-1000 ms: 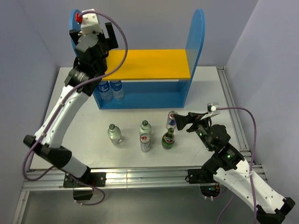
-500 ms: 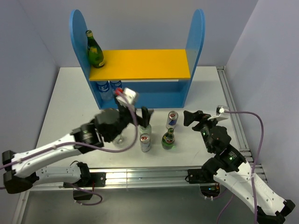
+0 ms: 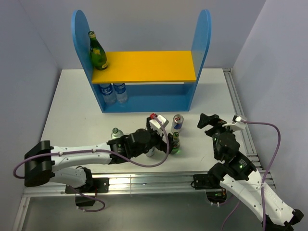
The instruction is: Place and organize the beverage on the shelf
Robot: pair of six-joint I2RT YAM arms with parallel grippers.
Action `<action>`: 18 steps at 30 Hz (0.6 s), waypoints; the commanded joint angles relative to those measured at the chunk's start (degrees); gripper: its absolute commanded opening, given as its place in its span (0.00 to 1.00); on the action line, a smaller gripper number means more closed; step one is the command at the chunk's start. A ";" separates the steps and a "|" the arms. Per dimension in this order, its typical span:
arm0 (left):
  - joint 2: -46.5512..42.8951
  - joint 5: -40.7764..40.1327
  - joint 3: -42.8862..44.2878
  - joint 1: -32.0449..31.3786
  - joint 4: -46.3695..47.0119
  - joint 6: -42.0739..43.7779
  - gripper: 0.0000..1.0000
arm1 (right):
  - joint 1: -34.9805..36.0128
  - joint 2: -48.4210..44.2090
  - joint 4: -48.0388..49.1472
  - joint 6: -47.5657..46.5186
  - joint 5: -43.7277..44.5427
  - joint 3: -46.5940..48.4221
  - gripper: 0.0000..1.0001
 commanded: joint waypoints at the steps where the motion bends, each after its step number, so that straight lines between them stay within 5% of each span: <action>1: 4.66 1.32 2.86 -1.47 6.91 -1.20 0.99 | 0.34 0.71 -0.09 1.14 2.39 1.85 1.00; 10: 11.62 -1.05 4.72 -1.74 11.31 -1.72 0.99 | 0.34 -0.69 -0.18 1.40 2.13 1.32 1.00; 18: 14.70 -4.48 5.25 -1.74 13.33 -1.02 0.84 | 0.34 -0.16 0.00 1.49 1.34 1.06 1.00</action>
